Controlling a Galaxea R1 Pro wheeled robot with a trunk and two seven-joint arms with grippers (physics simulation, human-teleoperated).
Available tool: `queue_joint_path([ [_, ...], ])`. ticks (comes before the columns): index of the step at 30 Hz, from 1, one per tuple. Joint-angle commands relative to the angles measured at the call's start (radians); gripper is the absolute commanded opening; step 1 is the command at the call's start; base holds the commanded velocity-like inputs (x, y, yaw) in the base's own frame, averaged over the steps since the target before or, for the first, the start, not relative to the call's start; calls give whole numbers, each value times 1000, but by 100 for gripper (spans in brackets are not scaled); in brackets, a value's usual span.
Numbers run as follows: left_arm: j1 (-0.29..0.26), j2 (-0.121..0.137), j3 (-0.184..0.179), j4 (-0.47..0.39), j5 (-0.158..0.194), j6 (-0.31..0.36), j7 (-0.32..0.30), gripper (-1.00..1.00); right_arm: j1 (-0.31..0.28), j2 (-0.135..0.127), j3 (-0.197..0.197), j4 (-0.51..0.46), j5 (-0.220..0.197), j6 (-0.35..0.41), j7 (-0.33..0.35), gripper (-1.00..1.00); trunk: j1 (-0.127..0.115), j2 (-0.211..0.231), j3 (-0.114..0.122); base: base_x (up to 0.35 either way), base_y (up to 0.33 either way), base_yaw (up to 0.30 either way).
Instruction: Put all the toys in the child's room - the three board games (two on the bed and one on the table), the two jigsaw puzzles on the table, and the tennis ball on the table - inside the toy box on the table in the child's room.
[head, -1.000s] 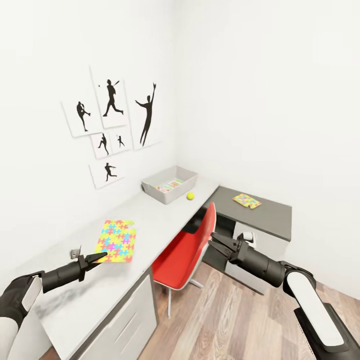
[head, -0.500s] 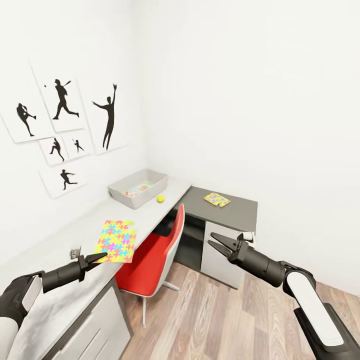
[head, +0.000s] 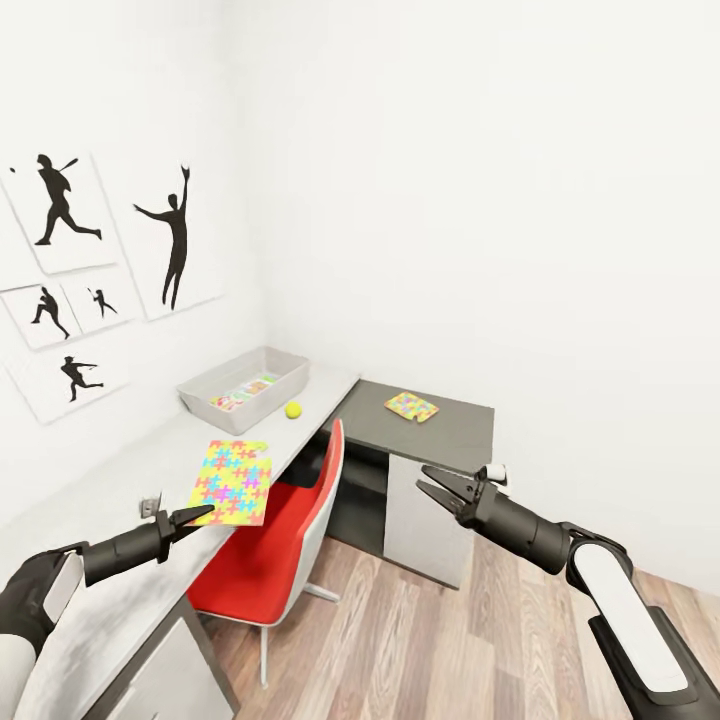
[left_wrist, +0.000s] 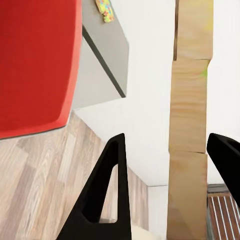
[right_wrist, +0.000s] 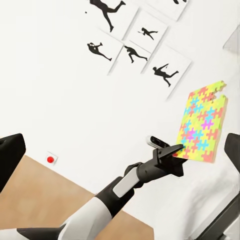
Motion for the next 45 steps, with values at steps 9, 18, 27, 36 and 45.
queue_joint_path([
  [9, 0, 1, 4, 0, 3, 7, -2, -100, -1, -3, 0, 0, 1, 2, 1, 100, 1, -2, -2, 288, 0, 0],
  [18, 0, 3, 7, 0, 3, 7, -2, -100, -1, -14, -37, 0, 26, 7, -156, 100, 1, -2, -2, 231, -84, 0],
  [27, 0, 3, 7, 0, 3, 5, -2, -100, 0, -29, -40, 1, 37, 15, -210, 100, 1, -2, -2, 288, 95, 0],
  [36, 1, 2, 8, 0, 3, 5, -3, -100, 0, -31, -40, 1, 39, 9, -215, 100, 1, -2, 1, 184, -148, 116],
  [45, 1, 2, 5, 0, 3, 5, -2, -100, 0, -32, -39, 0, 39, 7, -213, 100, 1, -2, 2, 99, -172, 24],
])
